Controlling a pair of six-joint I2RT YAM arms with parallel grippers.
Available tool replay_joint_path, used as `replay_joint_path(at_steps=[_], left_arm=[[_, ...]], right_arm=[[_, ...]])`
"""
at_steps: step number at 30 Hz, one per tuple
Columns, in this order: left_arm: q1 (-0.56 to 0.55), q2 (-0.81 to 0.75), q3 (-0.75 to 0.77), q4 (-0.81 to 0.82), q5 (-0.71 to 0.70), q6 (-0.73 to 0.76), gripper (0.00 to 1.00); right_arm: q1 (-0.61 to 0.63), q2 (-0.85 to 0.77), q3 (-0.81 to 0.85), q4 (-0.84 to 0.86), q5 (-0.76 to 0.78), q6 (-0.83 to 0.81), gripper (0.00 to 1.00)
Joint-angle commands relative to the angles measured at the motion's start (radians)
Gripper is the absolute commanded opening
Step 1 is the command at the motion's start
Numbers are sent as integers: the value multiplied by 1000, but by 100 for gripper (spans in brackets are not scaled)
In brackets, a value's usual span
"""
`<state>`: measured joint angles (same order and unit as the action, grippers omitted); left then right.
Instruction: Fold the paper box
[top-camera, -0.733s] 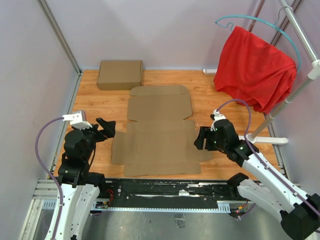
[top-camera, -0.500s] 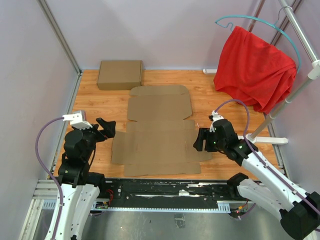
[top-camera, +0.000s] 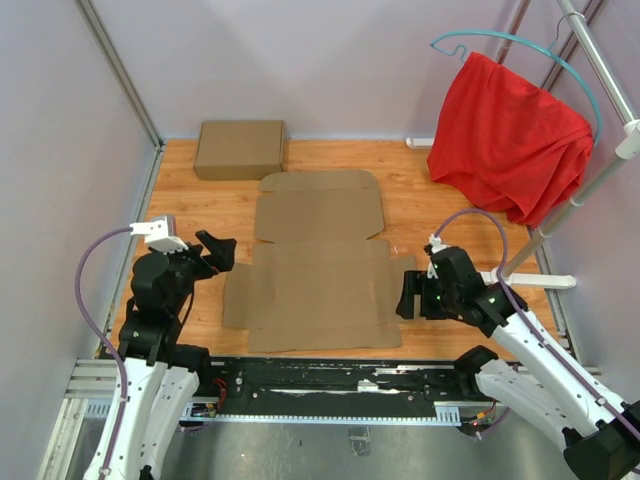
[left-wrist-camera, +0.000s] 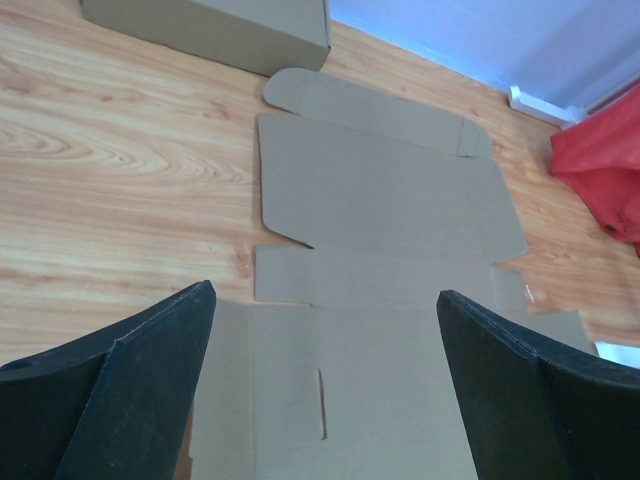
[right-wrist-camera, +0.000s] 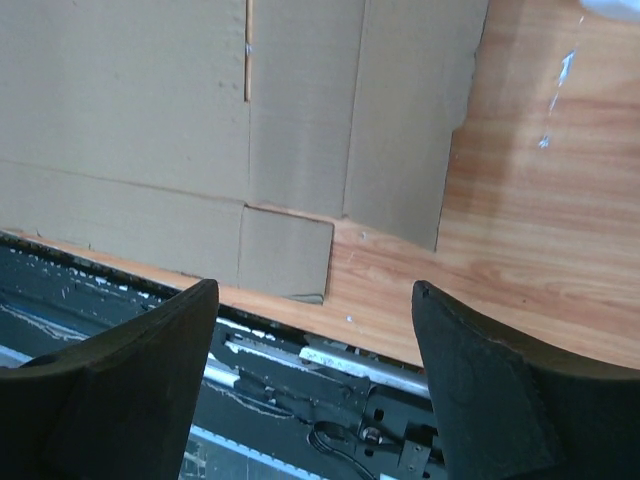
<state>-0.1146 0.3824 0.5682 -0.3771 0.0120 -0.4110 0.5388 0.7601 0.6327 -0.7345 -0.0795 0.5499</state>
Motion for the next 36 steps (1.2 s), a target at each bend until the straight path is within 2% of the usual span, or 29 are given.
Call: replay_joint_path(at_steps=[1, 4, 8, 13, 19, 26, 29, 32, 36], left_arm=[[-7, 86, 17, 73, 100, -54, 99], [-7, 118, -5, 135, 186, -110, 99], [-7, 137, -47, 205, 190, -179, 99], [-7, 196, -62, 192, 132, -189, 99], [-6, 305, -104, 222, 161, -210, 99], [-7, 399, -195, 352, 222, -245, 99], [-21, 461, -210, 377, 237, -234, 99], [-77, 491, -201, 362, 175, -214, 99], [-187, 510, -176, 340, 59, -207, 99]], right_arm=[[-2, -42, -23, -74, -55, 61, 79], [1, -68, -64, -40, -71, 88, 81], [1, -55, -62, -26, -7, 101, 81], [1, -9, 12, 23, 84, 97, 80], [1, 142, 136, 10, 161, 100, 80], [1, 216, 106, 46, 139, 128, 80], [2, 211, 63, 74, 31, 119, 79], [24, 203, 16, 71, -61, 102, 78], [101, 181, -38, 44, -62, 133, 78]])
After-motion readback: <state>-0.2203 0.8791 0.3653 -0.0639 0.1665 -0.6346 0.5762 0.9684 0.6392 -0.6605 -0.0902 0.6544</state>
